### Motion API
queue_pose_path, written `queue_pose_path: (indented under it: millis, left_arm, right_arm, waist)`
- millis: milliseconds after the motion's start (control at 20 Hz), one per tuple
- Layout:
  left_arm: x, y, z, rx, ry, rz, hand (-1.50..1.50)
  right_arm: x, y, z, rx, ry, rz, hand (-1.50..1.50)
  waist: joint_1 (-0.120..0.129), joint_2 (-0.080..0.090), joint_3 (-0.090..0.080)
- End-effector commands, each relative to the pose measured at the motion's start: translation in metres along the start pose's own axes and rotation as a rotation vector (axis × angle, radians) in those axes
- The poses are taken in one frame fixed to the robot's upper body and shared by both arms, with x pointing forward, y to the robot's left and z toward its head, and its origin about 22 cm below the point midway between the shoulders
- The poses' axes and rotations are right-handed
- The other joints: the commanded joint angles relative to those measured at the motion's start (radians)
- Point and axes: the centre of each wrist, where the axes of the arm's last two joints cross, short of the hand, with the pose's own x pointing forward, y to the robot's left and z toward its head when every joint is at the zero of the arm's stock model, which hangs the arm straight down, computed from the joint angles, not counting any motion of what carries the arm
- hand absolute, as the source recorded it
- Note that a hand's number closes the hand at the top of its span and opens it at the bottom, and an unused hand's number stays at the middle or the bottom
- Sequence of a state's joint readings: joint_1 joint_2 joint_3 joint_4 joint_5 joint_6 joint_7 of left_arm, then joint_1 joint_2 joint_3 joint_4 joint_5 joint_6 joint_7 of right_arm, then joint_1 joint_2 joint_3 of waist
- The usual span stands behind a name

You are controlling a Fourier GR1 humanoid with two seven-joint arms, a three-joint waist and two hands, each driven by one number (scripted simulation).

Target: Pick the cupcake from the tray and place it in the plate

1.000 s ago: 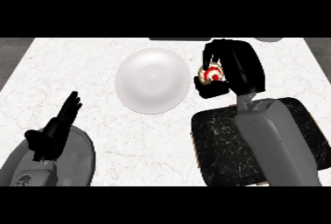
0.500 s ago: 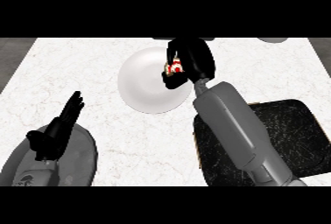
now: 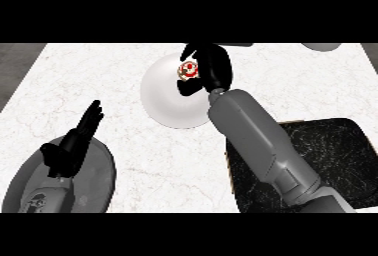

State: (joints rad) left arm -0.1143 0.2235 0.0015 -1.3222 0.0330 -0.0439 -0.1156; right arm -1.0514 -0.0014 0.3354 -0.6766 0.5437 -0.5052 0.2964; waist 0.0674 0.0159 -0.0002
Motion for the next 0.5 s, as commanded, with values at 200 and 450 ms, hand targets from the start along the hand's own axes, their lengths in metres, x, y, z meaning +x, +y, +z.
queue_pose_path:
  millis: [200, 450]
  left_arm:
    - [0.0, -0.004, -0.001, -0.003, 0.002, -0.01, 0.0]
    - [0.007, 0.007, -0.006, -0.001, -0.016, -0.005, 0.0]
  right_arm:
    - [-0.005, 0.009, -0.007, 0.019, 0.133, -0.094, -1.5]
    - [-0.005, -0.006, -0.015, -0.164, 0.131, -0.313, -1.5]
  waist:
    - [0.001, -0.001, 0.0]
    - [0.001, 0.004, 0.002]
